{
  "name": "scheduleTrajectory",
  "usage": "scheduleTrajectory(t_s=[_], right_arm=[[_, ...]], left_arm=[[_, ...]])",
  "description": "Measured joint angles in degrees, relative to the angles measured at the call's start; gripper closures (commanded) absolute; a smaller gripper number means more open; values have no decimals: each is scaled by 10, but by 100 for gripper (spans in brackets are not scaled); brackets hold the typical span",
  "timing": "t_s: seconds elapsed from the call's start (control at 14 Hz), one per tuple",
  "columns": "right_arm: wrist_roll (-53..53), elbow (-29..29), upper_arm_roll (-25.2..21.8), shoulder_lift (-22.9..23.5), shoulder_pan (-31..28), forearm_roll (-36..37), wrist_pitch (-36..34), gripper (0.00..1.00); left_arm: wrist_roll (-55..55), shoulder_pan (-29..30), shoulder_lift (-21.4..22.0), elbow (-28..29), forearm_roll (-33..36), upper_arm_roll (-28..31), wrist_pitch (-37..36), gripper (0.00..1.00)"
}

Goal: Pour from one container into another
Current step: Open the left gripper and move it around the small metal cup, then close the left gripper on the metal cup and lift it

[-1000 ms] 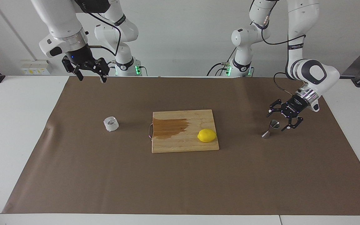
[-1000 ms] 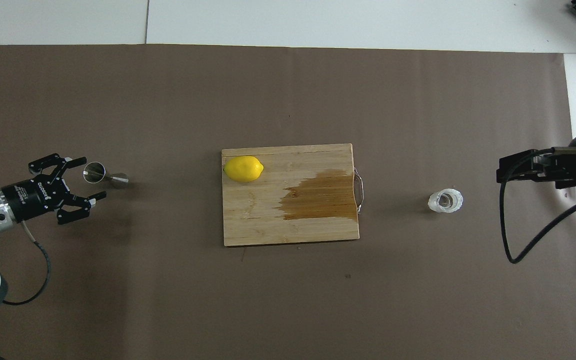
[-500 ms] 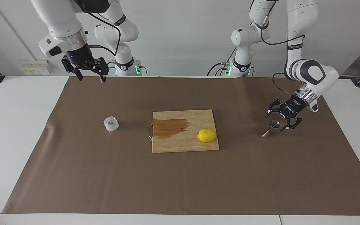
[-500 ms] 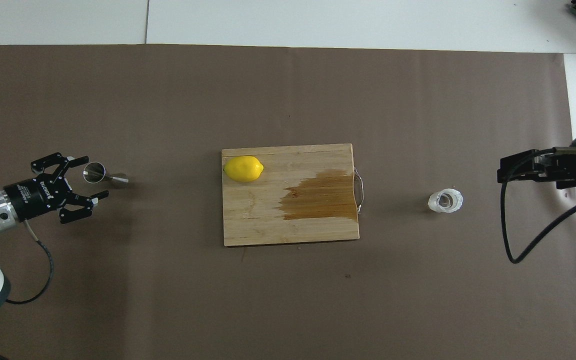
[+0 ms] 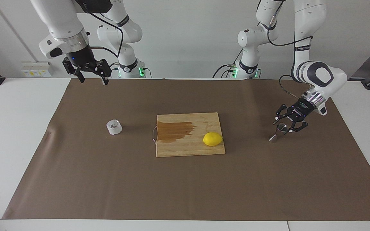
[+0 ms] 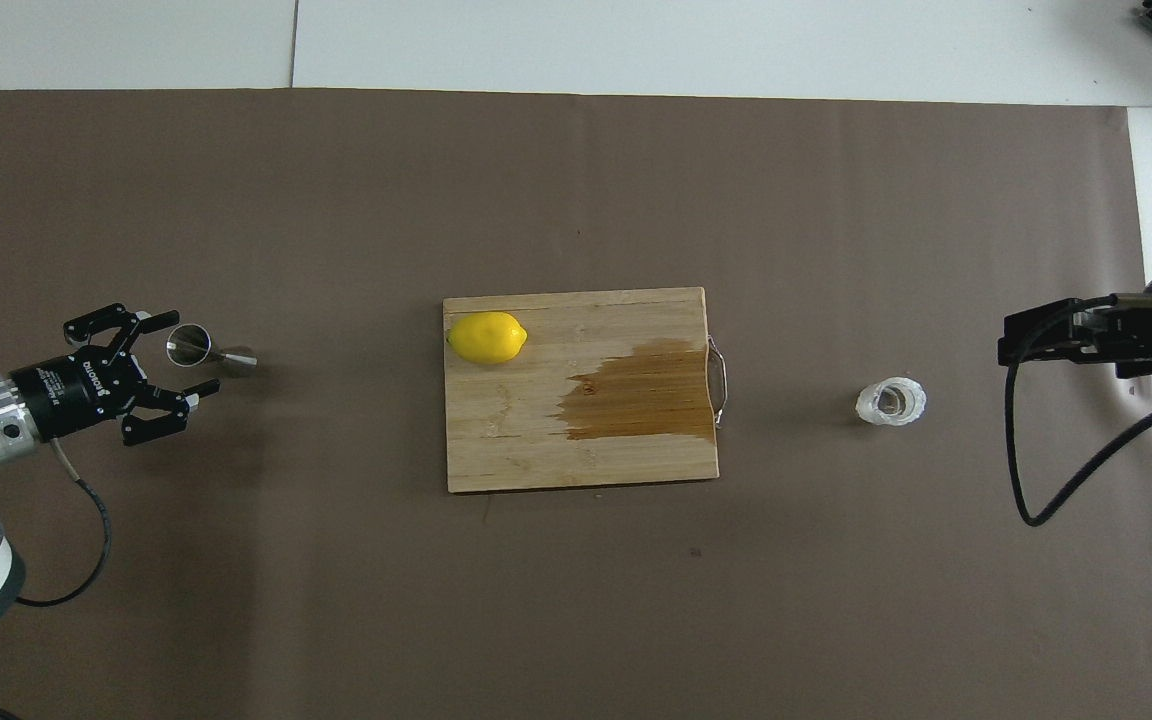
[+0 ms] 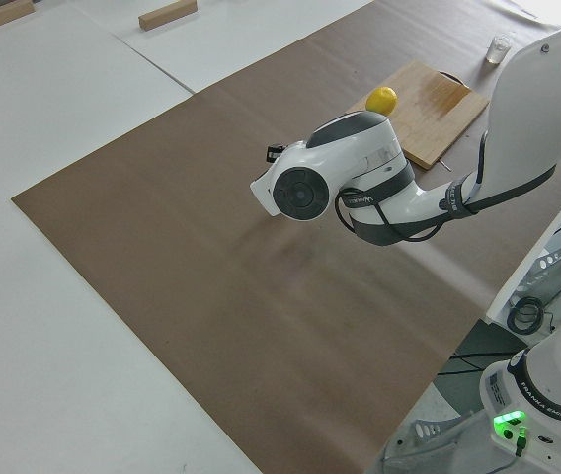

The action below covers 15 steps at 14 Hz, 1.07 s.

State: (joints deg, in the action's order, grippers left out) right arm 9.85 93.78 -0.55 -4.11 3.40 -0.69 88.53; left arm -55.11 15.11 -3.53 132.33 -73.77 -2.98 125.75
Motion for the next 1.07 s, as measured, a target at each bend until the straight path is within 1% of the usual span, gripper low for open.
scheduleTrajectory(t_s=[0.5, 0.64, 0.71, 0.86, 1.0, 1.07], right_arm=[[0, 0, 0, 0, 0, 0, 0, 0], [0, 0, 0, 0, 0, 0, 0, 0], [0, 0, 0, 0, 0, 0, 0, 0], [0, 0, 0, 0, 0, 0, 0, 0], [0, 0, 0, 0, 0, 0, 0, 0], [0, 0, 0, 0, 0, 0, 0, 0]], left_arm=[[1, -6, 0, -1, -1, 0, 5, 100], [-6, -6, 0, -15, -5, 0, 0, 100], [-33, -7, 0, -35, -7, 0, -10, 100], [-133, -23, 0, -94, -6, -1, -26, 100], [-225, -64, 1, -140, -6, -3, -28, 100], [-266, -89, 0, -154, -6, -4, -26, 100]])
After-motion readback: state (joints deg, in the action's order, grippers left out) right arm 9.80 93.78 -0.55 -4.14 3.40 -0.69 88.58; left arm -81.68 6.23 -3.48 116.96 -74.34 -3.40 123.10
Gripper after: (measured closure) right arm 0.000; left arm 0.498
